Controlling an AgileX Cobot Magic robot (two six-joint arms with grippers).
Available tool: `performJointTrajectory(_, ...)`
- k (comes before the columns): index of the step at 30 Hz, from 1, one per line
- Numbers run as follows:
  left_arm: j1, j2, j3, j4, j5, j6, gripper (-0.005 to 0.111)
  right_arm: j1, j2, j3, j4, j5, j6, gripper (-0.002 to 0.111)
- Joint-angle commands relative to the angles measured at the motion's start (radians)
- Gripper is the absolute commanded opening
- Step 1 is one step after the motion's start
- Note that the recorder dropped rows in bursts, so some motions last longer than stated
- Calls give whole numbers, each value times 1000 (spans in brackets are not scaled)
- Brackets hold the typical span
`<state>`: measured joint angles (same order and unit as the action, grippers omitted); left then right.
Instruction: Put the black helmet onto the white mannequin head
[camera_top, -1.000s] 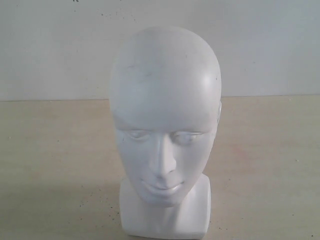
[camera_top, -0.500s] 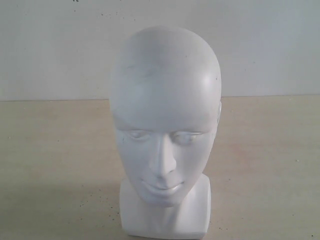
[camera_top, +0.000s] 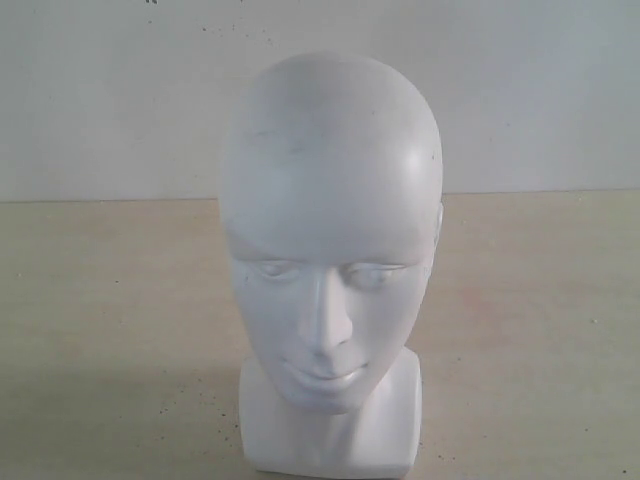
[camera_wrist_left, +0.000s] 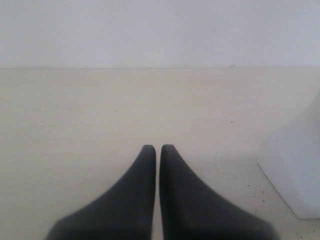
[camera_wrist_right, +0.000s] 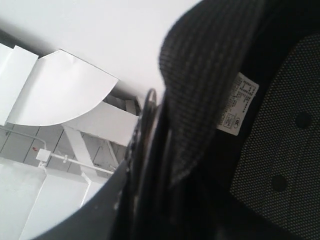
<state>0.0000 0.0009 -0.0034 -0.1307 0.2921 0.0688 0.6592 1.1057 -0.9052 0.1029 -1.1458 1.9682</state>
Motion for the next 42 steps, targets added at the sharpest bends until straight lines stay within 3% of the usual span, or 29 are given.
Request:
performJointTrajectory(1, -4, -1, 3, 0, -1, -8, 4, -2, -30, 65, -8, -75, 8, 0)
performJointTrajectory(14, -4, -1, 3, 0, -1, -8, 4, 0, -70, 118, -120, -75, -82, 0)
performJointTrajectory(25, -4, -1, 3, 0, -1, -8, 4, 129, -34, 118, -154, -75, -208, 0)
performJointTrajectory(42, -4, -1, 3, 0, -1, -8, 4, 167, 44, 118, -176, -75, -382, 0)
